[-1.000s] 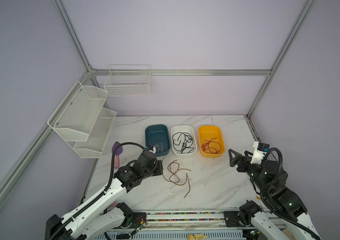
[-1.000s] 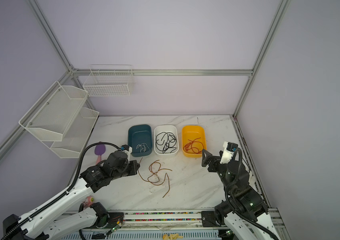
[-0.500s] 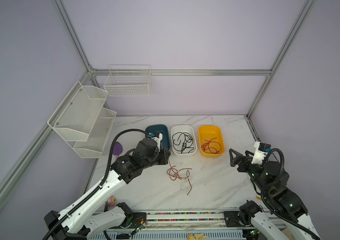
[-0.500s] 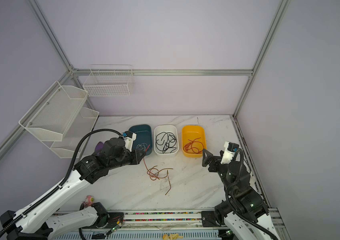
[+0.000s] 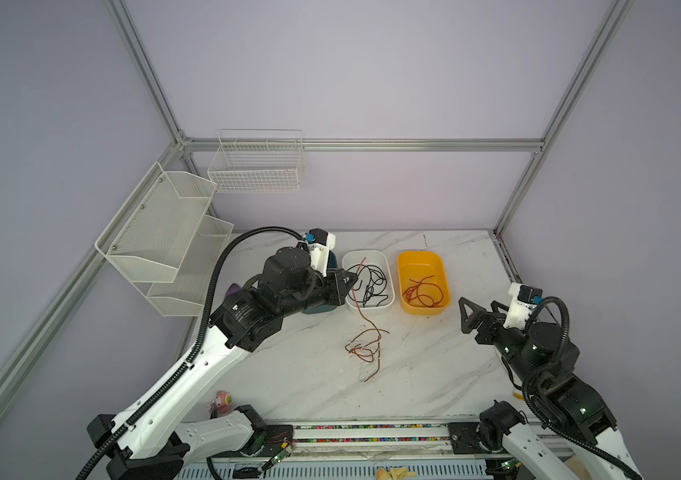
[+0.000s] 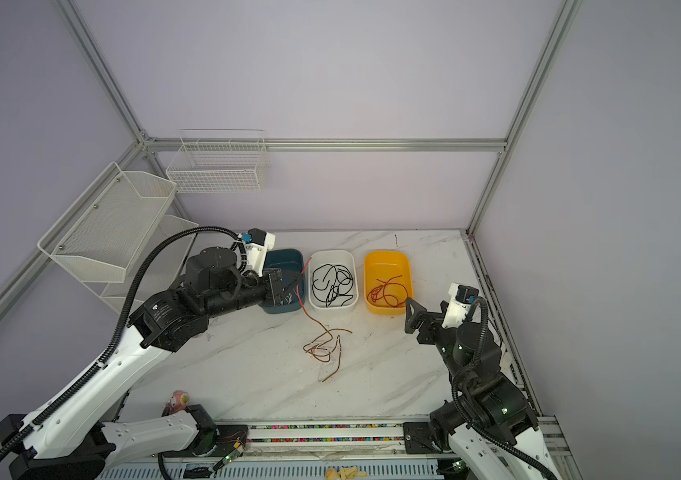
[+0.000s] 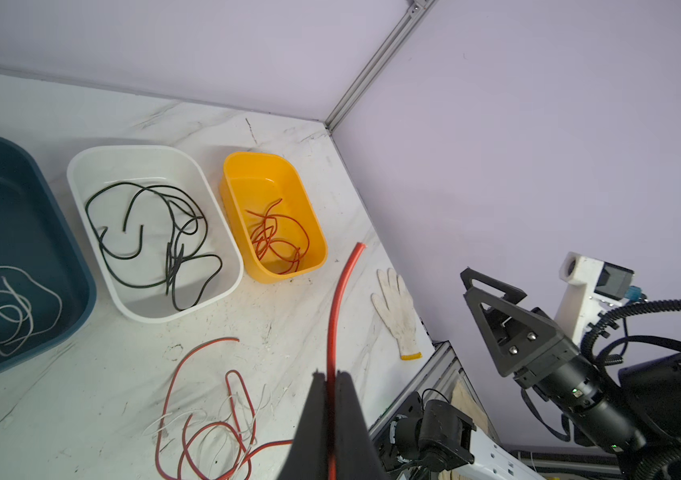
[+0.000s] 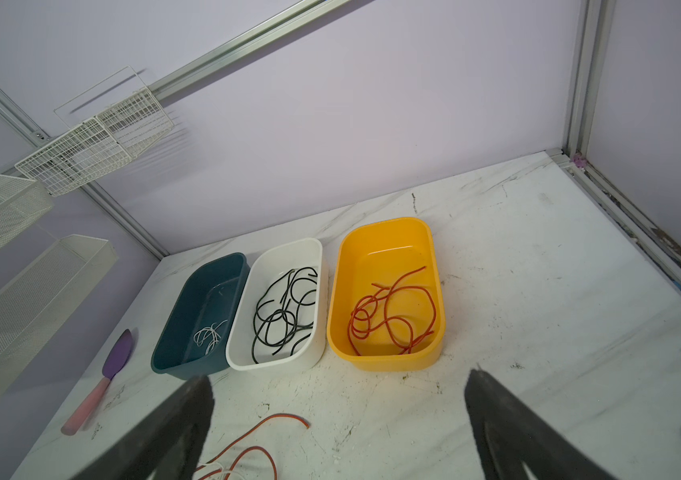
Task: Untangle the cables
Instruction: 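Lift the red wire high with the left gripper toward the right gripper, then close the right gripper on the raised red wire below the left gripper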
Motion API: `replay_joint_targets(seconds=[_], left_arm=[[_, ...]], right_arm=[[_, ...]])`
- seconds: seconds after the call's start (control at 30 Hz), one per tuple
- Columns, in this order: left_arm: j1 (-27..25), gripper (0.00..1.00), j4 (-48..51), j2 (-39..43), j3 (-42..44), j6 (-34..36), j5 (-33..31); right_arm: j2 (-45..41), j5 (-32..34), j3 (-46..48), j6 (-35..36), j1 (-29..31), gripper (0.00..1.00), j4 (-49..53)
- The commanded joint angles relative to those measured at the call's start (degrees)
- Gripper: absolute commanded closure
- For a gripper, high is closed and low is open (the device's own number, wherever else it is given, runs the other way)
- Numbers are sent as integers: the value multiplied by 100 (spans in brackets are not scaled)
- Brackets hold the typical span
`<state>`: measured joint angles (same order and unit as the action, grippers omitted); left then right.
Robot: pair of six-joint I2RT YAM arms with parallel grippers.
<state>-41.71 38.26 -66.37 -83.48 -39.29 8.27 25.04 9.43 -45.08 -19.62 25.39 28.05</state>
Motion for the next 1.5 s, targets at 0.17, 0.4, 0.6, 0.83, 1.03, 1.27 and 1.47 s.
replay_joint_targets(seconds=[0.17,0.4,0.6,0.83,1.03,1.27,1.47], left_arm=[[-78,100,-289,-300,-1174,191,432],[-91,100,-563,-517,-1607,391,536],[-91,100,-987,-717,-1821,668,928],[-78,100,-1204,-849,-1967,1048,963],[-17,100,-995,-1000,-2046,1128,908],[11,100,-1167,-957,-1814,937,972],[94,100,-1164,-1042,-1682,719,1079]], right_arm=[[-59,-217,43,167,-29,2,-138],[51,-1005,1,501,-27,2,-251],[324,-1284,-312,550,-30,2,-230],[565,-1826,-520,253,-24,2,-715],[824,-3041,-323,-36,-24,2,-1591],[1035,-3832,73,-182,30,2,-2320],[1018,-3576,352,-93,194,4,-2703]])
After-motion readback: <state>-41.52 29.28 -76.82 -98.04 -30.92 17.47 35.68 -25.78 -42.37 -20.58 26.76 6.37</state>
